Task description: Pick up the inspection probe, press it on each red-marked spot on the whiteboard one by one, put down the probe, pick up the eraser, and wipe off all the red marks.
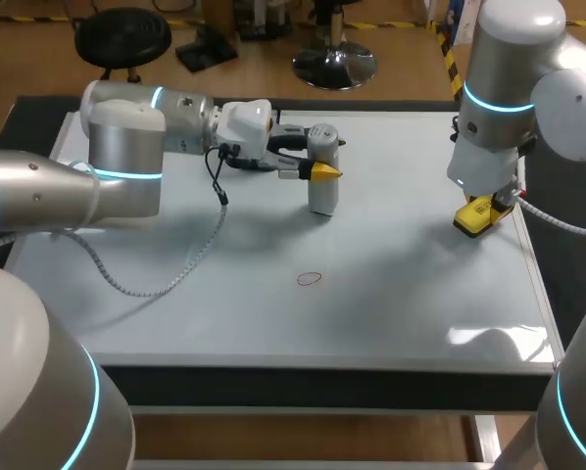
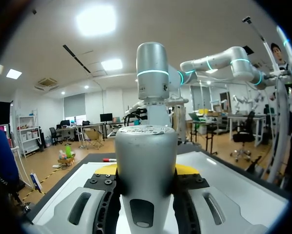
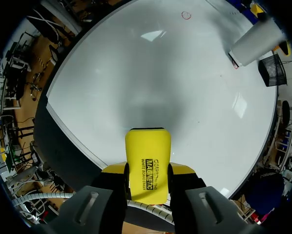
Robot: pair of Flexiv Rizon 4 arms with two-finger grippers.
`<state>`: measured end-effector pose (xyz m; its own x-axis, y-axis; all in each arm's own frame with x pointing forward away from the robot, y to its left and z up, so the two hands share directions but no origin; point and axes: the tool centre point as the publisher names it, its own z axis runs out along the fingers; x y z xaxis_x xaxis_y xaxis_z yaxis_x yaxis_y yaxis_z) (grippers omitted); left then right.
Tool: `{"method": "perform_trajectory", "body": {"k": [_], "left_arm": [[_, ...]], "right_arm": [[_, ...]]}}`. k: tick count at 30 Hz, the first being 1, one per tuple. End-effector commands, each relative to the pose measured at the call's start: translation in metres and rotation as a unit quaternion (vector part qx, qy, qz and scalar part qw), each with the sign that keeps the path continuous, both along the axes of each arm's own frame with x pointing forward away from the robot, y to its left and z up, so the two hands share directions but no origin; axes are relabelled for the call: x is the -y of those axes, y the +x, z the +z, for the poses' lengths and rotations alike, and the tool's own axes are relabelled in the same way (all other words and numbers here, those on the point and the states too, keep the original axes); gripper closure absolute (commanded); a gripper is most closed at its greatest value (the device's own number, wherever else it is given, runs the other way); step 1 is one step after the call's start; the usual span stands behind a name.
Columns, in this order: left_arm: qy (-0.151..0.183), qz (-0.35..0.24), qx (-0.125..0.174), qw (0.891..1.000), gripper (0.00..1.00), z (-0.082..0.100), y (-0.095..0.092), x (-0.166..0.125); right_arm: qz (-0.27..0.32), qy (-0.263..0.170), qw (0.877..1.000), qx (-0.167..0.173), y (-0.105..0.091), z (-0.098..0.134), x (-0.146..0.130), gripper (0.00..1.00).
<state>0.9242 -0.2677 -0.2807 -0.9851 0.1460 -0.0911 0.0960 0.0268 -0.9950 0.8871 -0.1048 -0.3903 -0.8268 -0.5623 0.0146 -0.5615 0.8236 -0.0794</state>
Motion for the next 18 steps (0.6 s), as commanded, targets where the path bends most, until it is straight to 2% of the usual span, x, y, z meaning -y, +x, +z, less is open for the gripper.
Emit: {"method": "perform_trajectory", "body": {"k": [1,18], "left_arm": [[0.004,-0.009,-0.003,1.0,1.0,-0.0011,0.0049,0.0033],[0.007,-0.014,-0.006,1.0,1.0,-0.002,0.0055,0.0037]], "right_arm": [[0.001,-0.002,1.0,0.0,0.0002,0.0004,0.0002,1.0],[0.001,-0.002,1.0,0.0,0.0002,0.0004,0.0002,1.0]]}}
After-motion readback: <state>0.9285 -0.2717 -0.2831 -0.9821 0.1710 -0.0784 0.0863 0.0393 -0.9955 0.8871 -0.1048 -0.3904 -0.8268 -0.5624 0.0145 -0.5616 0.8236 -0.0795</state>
